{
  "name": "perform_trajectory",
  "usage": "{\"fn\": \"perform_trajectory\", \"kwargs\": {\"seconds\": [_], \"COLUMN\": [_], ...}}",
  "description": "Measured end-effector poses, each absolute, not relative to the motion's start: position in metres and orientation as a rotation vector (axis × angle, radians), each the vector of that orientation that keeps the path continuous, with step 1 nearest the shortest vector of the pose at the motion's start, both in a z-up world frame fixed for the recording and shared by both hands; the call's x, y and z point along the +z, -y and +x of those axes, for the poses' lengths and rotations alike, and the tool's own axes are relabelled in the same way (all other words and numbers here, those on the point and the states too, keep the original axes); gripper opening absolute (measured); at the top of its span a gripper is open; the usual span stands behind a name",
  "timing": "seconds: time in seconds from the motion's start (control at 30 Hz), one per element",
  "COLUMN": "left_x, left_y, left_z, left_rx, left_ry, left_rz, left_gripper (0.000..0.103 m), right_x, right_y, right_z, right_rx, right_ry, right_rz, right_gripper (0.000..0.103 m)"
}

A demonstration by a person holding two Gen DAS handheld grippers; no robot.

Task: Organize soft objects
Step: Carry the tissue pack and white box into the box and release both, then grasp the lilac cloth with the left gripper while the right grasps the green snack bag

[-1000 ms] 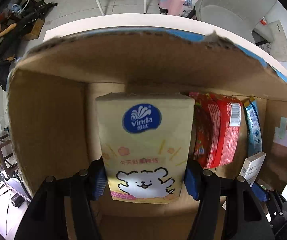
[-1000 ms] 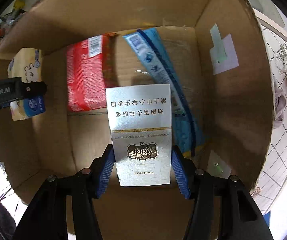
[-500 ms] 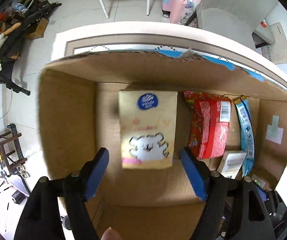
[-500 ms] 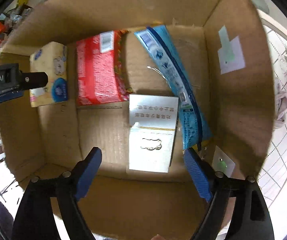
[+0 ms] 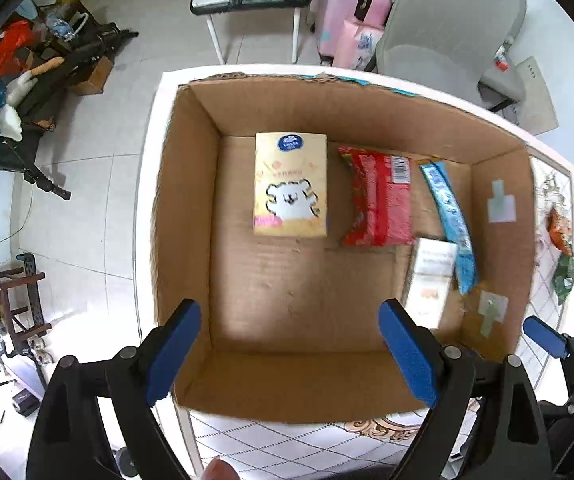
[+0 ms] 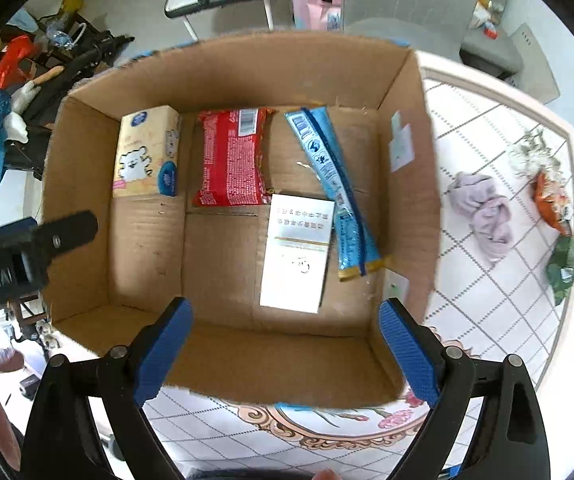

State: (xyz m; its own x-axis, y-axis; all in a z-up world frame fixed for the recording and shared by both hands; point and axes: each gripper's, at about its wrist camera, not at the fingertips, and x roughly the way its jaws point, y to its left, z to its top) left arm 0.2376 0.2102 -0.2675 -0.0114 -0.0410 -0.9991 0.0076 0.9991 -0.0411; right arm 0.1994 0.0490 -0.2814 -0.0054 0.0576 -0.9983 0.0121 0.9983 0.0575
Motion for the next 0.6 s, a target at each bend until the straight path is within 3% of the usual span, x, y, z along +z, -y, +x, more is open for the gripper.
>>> {"fn": "perform_trajectory", "kwargs": {"seconds": [0.6], "left_x": [-0.172], "left_y": [-0.195], "left_z": [0.153], "left_rx": [0.008], "left_ry": [-1.4], "left_rz": [-0.044], "left_gripper": [0.091], "right_x": [-0.204], "right_y": [-0.01], "right_z": [0.144], "right_rx": [0.136], "right_ry": [-1.416], "right_rz": [0.104], "right_gripper": [0.097]}}
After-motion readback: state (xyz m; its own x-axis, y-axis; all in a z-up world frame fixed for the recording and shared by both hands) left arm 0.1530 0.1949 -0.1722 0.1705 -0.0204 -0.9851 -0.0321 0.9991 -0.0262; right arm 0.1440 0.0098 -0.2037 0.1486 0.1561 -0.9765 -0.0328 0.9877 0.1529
